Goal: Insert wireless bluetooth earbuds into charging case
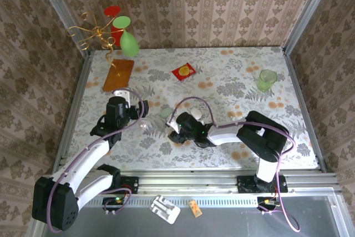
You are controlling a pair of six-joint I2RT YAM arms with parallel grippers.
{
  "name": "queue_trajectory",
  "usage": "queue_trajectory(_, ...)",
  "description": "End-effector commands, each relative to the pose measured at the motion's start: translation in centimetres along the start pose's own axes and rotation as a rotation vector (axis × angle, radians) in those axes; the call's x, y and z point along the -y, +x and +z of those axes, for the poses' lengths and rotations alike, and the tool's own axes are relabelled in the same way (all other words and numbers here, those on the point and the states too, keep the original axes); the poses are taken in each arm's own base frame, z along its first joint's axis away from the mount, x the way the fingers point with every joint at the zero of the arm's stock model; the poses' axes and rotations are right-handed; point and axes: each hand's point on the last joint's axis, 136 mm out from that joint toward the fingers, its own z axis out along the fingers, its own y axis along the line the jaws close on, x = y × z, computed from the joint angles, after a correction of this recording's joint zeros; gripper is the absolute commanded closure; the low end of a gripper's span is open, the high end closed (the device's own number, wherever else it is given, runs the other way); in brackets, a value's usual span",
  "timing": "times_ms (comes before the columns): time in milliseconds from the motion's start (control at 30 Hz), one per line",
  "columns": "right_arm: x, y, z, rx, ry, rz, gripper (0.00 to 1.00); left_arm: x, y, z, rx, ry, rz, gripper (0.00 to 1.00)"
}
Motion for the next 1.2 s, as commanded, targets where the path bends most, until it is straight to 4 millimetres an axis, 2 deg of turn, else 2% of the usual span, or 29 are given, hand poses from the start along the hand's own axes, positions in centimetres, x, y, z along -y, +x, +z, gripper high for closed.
queue_trajectory(0, -0.9, -0.4, -1.4, 0.036, -0.137, -0.041, 0.57, 0.7, -0.4, -0.6, -0.012, 0.029, -0.016, 0.0)
queue_trajectory(167, -1.1, 1.0, -2.3, 0.038, -0.258, -0.084, 0.59, 1.6, 0.2, -0.8, -0.064, 0.081, -0.016, 0.0)
queue_trajectory(367, -0.3, 2.4, -2.1, -0.006, -0.257, -0.1, 0.58, 2.5, 0.9, -1.0, -0.118, 0.129, -0.02, 0.0)
queue_trajectory(533, 0.3, 3.4, -1.7, -0.044, -0.225, -0.117, 0.48, 3.6, 1.7, -1.2, -0.173, 0.182, -0.021, 0.0)
queue_trajectory(733, 0.6, 4.4, -1.3, -0.074, -0.207, -0.128, 0.44, 3.9, 1.9, -1.0, -0.19, 0.191, -0.016, 0.0)
queue_trajectory(900, 0.6, 5.0, -1.2, -0.093, -0.21, -0.13, 0.46, 4.3, 2.0, -0.7, -0.201, 0.202, -0.017, 0.0)
queue_trajectory(1033, 0.6, 5.2, -1.2, -0.111, -0.21, -0.132, 0.55, 4.5, 2.2, -0.6, -0.214, 0.21, -0.021, 0.0)
queue_trajectory(1167, 1.1, 3.4, -2.3, -0.056, -0.173, -0.134, 0.63, 4.9, 2.1, -0.5, -0.213, 0.227, -0.049, 0.0)
